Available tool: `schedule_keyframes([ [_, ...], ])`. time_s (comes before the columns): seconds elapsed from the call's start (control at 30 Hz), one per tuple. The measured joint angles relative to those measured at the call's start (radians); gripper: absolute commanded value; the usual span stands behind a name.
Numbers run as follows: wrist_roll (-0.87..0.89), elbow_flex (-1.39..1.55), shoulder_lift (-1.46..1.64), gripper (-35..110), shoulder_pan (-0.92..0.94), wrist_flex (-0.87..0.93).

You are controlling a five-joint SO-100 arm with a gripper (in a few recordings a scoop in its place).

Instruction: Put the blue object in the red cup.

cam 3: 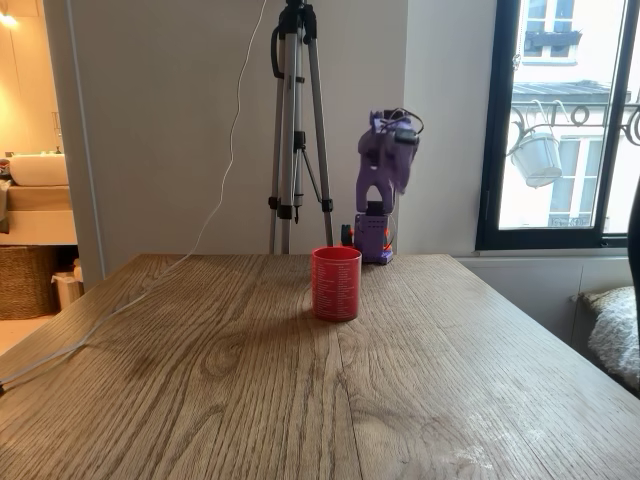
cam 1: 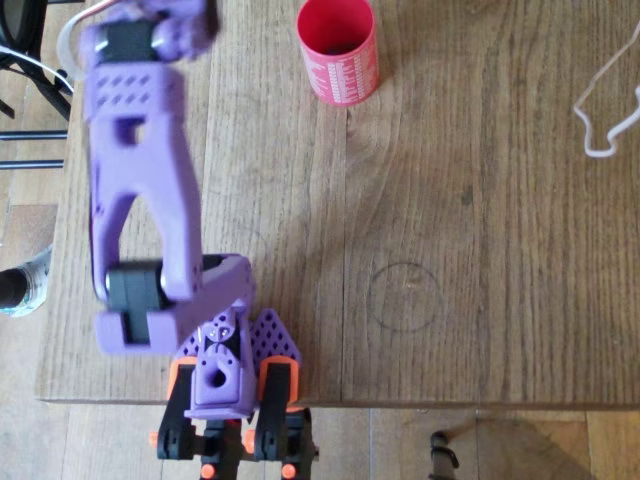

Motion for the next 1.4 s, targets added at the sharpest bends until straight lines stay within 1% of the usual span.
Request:
schedule_keyframes([
  [0.03,0.006,0.012,0.021,0,-0.005,0.006],
  [0.1,0.012,0.104,0.121,0,-0.075,0.077],
  [0.13,-0.011,0.156,0.207,0,-0.123,0.118],
  [0.27,-0.051,0.284,0.617,0,-0.115,0.204],
  [0.37,-0.071,0.437,0.839,0,-0.112,0.207],
  [0.43,-0.077,0.561,0.914,0,-0.132,0.19],
  [0.53,-0.075,0.623,0.939,0,-0.126,0.186],
  [0.6,-0.075,0.676,0.988,0,-0.12,0.137],
  [0.7,-0.061,0.896,1.046,0,-0.112,0.006],
  [0.77,-0.046,1.069,1.085,0,-0.092,-0.026],
  [0.83,-0.018,1.164,1.078,0,-0.077,-0.018],
  [0.93,0.003,1.195,1.091,1,-0.074,-0.02],
  [1.03,0.064,1.266,1.098,1,-0.014,-0.005],
  [1.17,0.106,1.293,1.103,1,0.011,-0.005],
  [1.4,0.11,1.295,1.094,1,0.017,-0.005],
])
